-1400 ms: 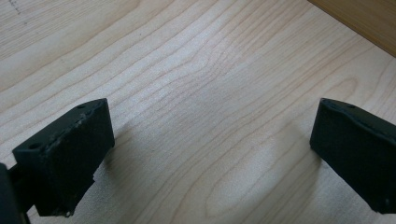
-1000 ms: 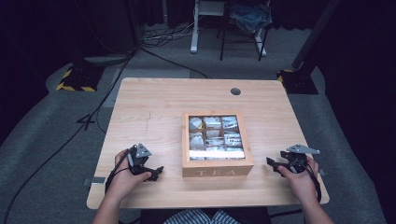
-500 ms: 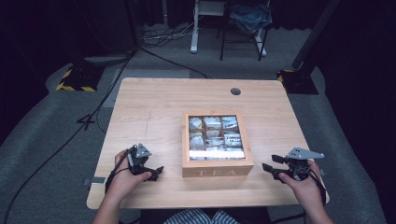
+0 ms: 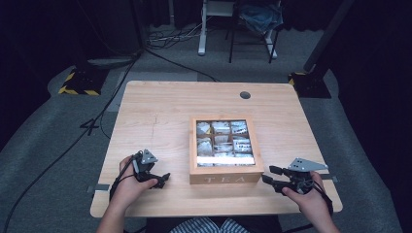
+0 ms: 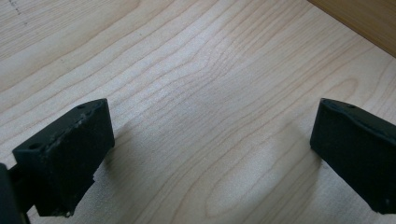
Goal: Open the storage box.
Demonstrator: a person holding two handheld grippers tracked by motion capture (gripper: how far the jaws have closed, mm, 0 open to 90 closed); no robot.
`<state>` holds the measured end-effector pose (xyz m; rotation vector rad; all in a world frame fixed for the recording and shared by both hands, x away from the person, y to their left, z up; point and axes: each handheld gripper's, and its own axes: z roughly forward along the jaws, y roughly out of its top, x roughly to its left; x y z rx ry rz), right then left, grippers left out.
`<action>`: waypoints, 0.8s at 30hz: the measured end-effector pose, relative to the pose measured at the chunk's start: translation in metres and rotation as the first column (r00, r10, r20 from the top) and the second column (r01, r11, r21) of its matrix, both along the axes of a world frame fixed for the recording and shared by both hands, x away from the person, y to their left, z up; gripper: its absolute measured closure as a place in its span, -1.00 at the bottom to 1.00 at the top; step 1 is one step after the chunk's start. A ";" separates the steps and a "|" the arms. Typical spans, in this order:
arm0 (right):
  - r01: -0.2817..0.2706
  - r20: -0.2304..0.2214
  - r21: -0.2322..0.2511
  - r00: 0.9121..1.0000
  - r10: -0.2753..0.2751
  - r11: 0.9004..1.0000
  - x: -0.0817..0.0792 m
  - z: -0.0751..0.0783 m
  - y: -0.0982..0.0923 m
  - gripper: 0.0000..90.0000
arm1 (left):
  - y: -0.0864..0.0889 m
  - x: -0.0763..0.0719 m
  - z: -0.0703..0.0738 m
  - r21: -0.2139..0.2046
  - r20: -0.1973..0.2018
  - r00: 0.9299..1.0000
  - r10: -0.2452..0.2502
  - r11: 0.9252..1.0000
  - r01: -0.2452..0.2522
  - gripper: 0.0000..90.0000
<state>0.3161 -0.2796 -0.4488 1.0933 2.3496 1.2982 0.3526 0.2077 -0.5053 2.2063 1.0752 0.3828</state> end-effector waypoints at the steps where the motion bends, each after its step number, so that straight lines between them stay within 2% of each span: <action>1: -0.013 -0.003 -0.007 1.000 0.013 1.000 0.000 -0.001 0.001 0.15 | 0.000 0.000 0.000 0.001 -0.002 1.000 -0.001 1.000 0.001 -0.99; 7: -0.026 0.014 -0.044 1.000 0.027 0.999 0.001 -0.005 0.007 0.39 | 0.000 0.000 0.000 0.001 -0.002 1.000 -0.001 1.000 0.001 -0.99; 13: -0.048 0.018 -0.046 0.999 0.048 0.998 0.000 -0.005 0.009 0.62 | 0.000 0.000 0.000 0.001 -0.002 1.000 0.000 1.000 0.000 -0.99; 15: -0.048 0.027 -0.065 0.998 0.050 0.997 -0.001 -0.005 0.011 0.64 | 0.000 0.000 0.000 0.001 -0.002 1.000 -0.001 1.000 0.001 -0.99; 19: -0.045 0.030 -0.071 0.998 0.047 0.996 -0.002 -0.005 0.010 0.69 | 0.000 0.000 0.000 0.001 -0.003 1.000 -0.001 1.000 0.001 -0.99; 24: -0.040 0.044 -0.060 0.998 0.042 0.997 -0.004 -0.001 0.010 0.79 | 0.000 0.000 0.000 0.002 -0.005 1.000 0.004 1.000 -0.004 -0.99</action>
